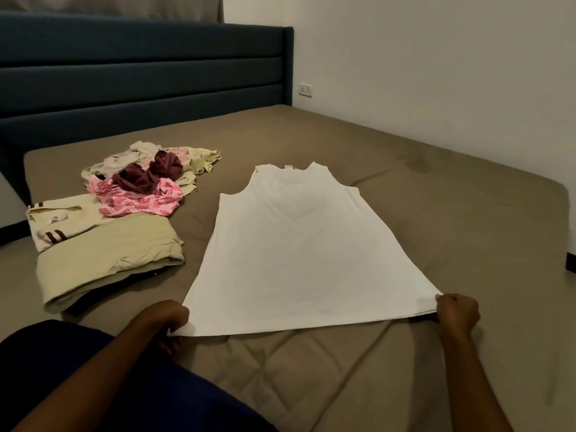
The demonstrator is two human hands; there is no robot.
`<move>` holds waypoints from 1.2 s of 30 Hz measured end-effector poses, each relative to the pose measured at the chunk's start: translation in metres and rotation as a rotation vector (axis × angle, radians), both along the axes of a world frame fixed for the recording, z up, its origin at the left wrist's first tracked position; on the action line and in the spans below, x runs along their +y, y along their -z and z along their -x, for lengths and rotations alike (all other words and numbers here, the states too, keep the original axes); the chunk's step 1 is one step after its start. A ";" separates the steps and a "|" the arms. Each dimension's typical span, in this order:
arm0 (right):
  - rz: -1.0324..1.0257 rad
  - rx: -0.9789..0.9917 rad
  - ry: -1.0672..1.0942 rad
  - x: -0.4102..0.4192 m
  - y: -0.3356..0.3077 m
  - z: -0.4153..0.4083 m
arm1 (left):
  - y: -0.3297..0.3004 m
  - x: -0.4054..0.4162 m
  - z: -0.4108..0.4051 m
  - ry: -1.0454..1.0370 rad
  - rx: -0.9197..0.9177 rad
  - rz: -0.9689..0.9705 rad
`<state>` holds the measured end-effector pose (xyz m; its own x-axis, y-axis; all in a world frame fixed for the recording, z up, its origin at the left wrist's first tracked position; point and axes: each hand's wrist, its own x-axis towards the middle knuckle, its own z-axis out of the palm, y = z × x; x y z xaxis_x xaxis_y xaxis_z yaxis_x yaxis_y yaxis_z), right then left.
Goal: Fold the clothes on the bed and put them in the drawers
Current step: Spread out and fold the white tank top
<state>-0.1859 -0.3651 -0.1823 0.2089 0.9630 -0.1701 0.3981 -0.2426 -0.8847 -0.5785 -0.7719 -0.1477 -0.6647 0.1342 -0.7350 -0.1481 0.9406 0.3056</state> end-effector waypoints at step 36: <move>-0.351 -0.632 -0.578 0.120 0.054 0.098 | 0.089 0.178 0.060 0.218 0.927 -0.092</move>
<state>-0.2844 -0.2455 -0.2363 -0.3655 0.9212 0.1331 0.8076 0.3850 -0.4468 -0.6389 -0.5938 -0.2370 -0.9304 0.3552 0.0906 0.3659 0.8851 0.2875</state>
